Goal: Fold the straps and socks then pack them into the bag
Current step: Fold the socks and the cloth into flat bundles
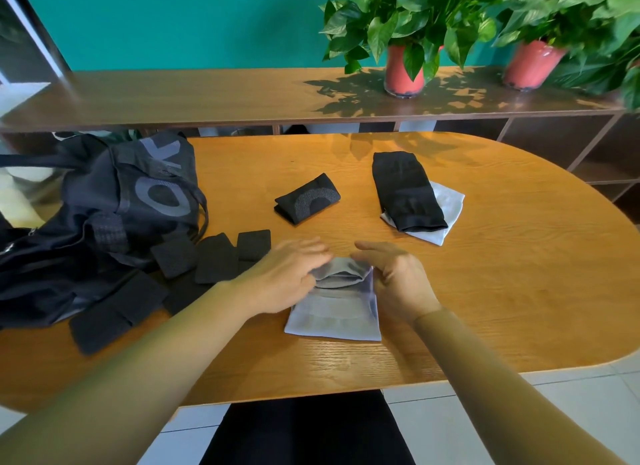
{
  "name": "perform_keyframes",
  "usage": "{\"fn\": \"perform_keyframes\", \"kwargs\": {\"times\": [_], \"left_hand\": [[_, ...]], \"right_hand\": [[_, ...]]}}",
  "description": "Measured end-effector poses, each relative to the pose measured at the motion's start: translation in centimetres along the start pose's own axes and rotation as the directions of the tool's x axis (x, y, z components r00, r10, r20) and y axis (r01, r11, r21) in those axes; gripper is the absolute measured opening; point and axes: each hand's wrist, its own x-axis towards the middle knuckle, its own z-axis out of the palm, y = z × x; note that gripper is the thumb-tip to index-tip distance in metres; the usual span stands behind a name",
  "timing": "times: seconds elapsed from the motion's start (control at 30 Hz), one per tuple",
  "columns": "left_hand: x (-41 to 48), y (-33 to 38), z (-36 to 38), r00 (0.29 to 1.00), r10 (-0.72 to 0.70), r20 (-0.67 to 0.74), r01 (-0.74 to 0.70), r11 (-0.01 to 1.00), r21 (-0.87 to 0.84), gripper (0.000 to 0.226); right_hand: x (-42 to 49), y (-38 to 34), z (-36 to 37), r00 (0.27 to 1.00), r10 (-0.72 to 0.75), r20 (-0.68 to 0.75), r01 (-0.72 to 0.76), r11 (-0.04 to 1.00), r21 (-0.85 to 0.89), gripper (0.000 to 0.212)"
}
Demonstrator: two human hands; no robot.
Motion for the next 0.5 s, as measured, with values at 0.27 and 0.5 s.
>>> {"fn": "perform_keyframes", "kwargs": {"times": [0.27, 0.5], "left_hand": [[-2.5, 0.4, 3.4, 0.97, -0.11, 0.217, 0.022, 0.928, 0.372, 0.086], [-2.8, 0.1, 4.5, 0.985, -0.098, 0.143, 0.024, 0.894, 0.447, 0.093]], "right_hand": [[-3.8, -2.7, 1.0, 0.879, 0.058, 0.473, 0.059, 0.972, -0.229, 0.065], [-4.6, -2.7, 1.6, 0.89, 0.109, 0.443, 0.062, 0.933, -0.354, 0.067]]}}
